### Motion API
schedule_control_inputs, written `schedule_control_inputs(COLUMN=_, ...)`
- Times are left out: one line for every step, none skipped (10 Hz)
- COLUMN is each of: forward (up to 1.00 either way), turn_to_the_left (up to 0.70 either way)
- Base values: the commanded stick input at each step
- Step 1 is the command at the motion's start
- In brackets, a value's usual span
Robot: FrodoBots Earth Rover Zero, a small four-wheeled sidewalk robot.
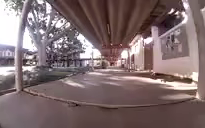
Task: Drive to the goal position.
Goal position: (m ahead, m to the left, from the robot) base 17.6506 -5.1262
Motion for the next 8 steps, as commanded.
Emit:
schedule_control_inputs(forward=0.7, turn_to_the_left=0.0)
schedule_control_inputs(forward=0.7, turn_to_the_left=0.0)
schedule_control_inputs(forward=0.56, turn_to_the_left=0.0)
schedule_control_inputs(forward=0.21, turn_to_the_left=0.0)
schedule_control_inputs(forward=0.12, turn_to_the_left=0.0)
schedule_control_inputs(forward=0.44, turn_to_the_left=0.0)
schedule_control_inputs(forward=0.7, turn_to_the_left=0.0)
schedule_control_inputs(forward=0.7, turn_to_the_left=0.0)
